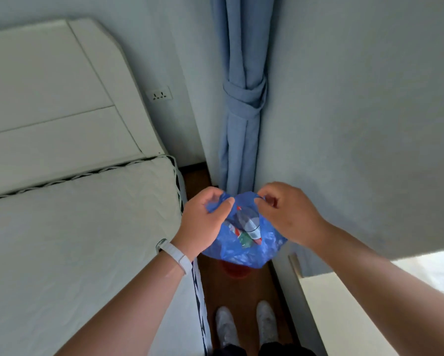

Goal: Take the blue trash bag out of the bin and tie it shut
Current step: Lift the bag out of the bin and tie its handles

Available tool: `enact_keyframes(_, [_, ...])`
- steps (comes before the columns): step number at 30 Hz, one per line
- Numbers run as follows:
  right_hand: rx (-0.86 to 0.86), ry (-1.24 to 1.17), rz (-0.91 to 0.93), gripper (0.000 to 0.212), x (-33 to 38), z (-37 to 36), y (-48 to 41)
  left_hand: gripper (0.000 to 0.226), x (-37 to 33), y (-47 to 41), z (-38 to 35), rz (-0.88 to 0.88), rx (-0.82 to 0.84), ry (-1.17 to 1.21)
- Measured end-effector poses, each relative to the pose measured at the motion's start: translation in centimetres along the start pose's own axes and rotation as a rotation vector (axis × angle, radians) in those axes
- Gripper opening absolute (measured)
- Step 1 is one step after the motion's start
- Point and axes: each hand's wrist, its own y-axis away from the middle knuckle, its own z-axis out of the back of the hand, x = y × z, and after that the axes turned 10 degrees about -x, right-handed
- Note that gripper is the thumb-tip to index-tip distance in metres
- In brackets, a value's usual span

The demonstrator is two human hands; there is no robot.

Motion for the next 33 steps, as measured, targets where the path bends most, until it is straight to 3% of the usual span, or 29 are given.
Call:
enact_keyframes(8, [-0.113, -0.203, 0.074, 0.023, 7.5, 5.2, -1.4, 0.017, -8.6, -0.6, 1.3, 0.057, 0.143, 0.296])
enact_keyframes(13, [-0.118, -0.272, 0.123, 0.009, 10.4, 6.7, -1.2, 0.029, -11.3, -0.5, 2.9, 0.073, 0.286, 0.367])
enact_keyframes(20, [-0.116, -0.242, 0.194, 0.016, 11.9, 6.5, -0.8, 0.053, -12.9, -0.3, 4.1, 0.372, 0.306, 0.615])
enact_keyframes(23, [-0.109, -0.151, 0.286, 0.018, 12.0, 6.0, -0.2, 0.051, -12.8, -0.4, 4.4, 0.449, 0.289, 0.609])
enact_keyframes(27, [-0.041, -0.095, 0.392, 0.019, 11.8, 5.3, 0.5, 0.030, -12.8, -0.2, 4.8, 0.420, 0.306, 0.446])
enact_keyframes(31, [-0.069, -0.143, 0.136, 0.034, 11.7, 5.1, 0.3, 0.034, -12.7, 0.0, 5.1, 0.375, 0.271, 0.313])
enact_keyframes(33, [-0.019, -0.175, -0.021, 0.026, 11.4, 5.1, 0.0, 0.035, -12.9, -0.1, 5.2, 0.331, 0.268, 0.253])
